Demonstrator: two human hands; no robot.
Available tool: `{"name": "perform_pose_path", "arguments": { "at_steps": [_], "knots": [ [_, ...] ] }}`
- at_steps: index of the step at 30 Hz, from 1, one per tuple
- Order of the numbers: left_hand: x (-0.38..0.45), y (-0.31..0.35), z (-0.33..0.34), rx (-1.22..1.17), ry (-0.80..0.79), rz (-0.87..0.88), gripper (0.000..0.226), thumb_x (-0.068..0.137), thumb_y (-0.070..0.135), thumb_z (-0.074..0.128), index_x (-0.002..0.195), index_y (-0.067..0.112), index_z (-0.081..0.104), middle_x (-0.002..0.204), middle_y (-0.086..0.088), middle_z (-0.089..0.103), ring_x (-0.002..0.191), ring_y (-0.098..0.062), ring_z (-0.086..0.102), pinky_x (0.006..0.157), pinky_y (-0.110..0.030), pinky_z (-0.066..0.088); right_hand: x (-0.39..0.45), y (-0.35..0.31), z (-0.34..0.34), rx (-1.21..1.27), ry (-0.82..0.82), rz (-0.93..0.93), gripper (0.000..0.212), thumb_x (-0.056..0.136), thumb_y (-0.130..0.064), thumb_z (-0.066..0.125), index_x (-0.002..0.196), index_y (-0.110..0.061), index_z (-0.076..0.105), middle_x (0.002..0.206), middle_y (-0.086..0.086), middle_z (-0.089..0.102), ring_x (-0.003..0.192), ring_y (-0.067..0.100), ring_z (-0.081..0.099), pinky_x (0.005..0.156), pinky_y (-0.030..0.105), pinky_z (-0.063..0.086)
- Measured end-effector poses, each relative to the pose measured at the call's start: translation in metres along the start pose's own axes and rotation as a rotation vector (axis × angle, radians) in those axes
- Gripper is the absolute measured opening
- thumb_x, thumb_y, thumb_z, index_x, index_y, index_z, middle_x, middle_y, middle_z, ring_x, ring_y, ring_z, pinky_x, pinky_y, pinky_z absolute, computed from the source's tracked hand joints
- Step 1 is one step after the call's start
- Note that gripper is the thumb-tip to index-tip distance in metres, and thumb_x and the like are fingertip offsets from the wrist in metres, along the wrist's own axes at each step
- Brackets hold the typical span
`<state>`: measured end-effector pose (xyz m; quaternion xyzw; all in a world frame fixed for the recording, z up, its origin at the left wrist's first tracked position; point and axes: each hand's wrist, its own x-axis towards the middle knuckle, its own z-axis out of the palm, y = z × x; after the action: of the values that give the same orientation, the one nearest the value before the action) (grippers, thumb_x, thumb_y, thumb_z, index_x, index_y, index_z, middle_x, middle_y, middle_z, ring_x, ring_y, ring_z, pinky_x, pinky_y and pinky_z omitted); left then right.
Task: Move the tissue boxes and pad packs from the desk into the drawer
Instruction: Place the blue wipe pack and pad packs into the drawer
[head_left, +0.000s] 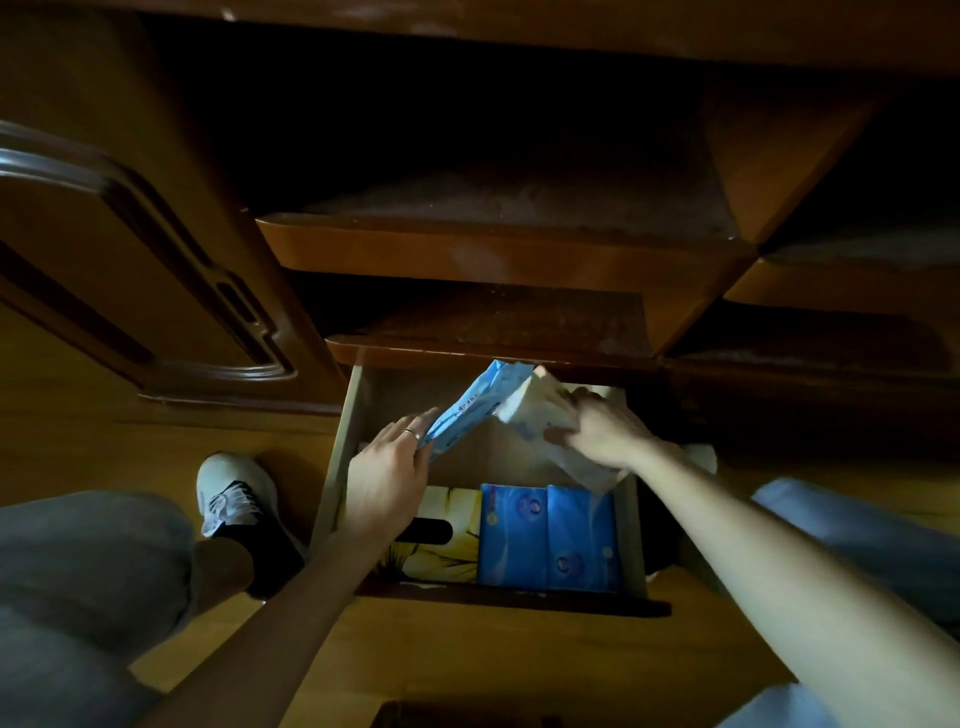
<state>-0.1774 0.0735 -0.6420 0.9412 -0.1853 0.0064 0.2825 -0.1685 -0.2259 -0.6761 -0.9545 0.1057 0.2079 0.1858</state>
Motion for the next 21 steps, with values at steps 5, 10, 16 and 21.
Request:
{"name": "perform_pose_path", "arguments": {
  "at_steps": [5,10,16,21],
  "knots": [
    [0.002,0.019,0.011,0.013,0.034,0.126,0.049,0.092,0.005,0.068,0.139,0.016,0.062,0.127,-0.005,0.071,0.109,-0.021,0.07,0.074,-0.032,0.06,-0.045,0.04,-0.037,0.093,0.031,0.197,0.086,0.073,-0.079,0.064,0.127,-0.013,0.052,0.113,0.002,0.06,0.093,0.021,0.06,0.064,0.034,0.044],
    [0.013,0.037,0.046,0.13,-0.088,0.221,0.049,0.095,0.018,0.066,0.142,0.019,0.057,0.135,-0.005,0.067,0.112,-0.021,0.07,0.073,-0.032,0.059,-0.078,0.071,-0.045,0.221,0.084,0.344,0.093,0.07,-0.077,0.064,0.138,-0.015,0.048,0.136,0.008,0.058,0.117,0.029,0.06,0.088,0.041,0.051],
    [0.032,0.047,0.103,0.283,-0.292,0.252,0.071,0.094,0.032,0.065,0.156,0.024,0.032,0.155,-0.001,0.047,0.135,-0.017,0.052,0.102,-0.036,0.049,-0.086,0.089,-0.01,0.393,0.155,0.54,0.076,0.081,-0.065,0.065,0.137,-0.016,0.044,0.087,-0.007,0.049,0.063,0.01,0.053,0.049,0.028,0.042],
    [0.041,0.051,0.131,0.314,-0.355,0.2,0.075,0.094,0.016,0.065,0.158,0.016,0.026,0.163,-0.008,0.033,0.149,-0.023,0.033,0.114,-0.04,0.039,-0.077,0.098,0.007,0.466,0.208,0.583,0.074,0.076,-0.065,0.064,0.128,-0.017,0.046,0.082,-0.012,0.04,0.062,0.011,0.049,0.045,0.027,0.037]
  ]
}}
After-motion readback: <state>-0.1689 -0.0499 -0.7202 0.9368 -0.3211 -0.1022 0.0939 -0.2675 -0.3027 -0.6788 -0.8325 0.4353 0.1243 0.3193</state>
